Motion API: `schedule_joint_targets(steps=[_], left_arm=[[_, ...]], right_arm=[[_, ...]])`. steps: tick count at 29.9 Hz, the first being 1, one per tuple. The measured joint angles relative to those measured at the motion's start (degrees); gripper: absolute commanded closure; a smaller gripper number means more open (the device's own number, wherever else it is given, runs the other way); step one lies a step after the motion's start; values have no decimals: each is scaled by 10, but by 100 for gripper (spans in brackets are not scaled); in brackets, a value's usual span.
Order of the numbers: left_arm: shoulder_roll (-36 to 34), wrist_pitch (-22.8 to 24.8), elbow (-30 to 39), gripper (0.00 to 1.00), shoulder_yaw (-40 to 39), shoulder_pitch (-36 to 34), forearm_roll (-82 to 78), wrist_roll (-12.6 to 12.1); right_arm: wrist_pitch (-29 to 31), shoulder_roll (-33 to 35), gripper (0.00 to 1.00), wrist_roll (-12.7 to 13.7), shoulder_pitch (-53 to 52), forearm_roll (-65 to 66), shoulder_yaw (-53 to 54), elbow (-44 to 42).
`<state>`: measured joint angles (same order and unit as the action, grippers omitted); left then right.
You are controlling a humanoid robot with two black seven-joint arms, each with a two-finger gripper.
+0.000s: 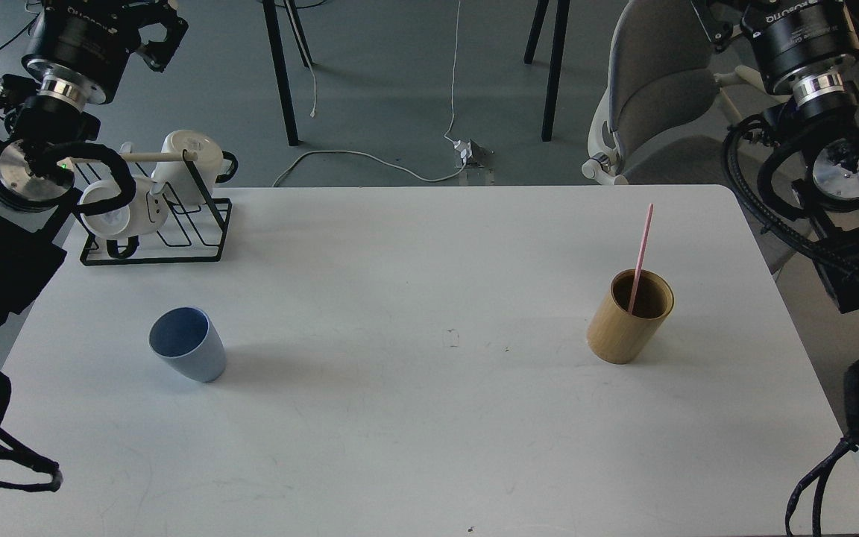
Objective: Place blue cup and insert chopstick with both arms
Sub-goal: 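Lower the left arm from the rest pose toward the blue cup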
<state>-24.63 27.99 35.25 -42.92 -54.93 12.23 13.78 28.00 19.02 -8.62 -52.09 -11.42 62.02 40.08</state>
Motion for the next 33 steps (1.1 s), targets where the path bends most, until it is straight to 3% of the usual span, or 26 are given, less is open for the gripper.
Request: schedule_joint_targets(steps=[14, 19, 23, 26, 29, 33], left_arm=[[2, -1, 0, 0, 1, -13, -5, -5], [-20, -1, 6, 0, 3, -45, -136, -4], [-59, -4, 89, 0, 16, -45, -269, -11], [-117, -23, 173, 1, 71, -34, -327, -10], [-164, -43, 213, 2, 117, -30, -376, -4], [-233, -30, 252, 5, 135, -29, -492, 3]], right_arm=[[0, 2, 0, 6, 4, 0, -4, 8], [0, 7, 0, 7, 5, 0, -18, 10], [0, 13, 0, 7, 5, 0, -23, 17], [0, 17, 0, 7, 5, 0, -24, 25], [0, 25, 0, 7, 10, 1, -24, 25], [0, 37, 0, 6, 25, 1, -24, 24]])
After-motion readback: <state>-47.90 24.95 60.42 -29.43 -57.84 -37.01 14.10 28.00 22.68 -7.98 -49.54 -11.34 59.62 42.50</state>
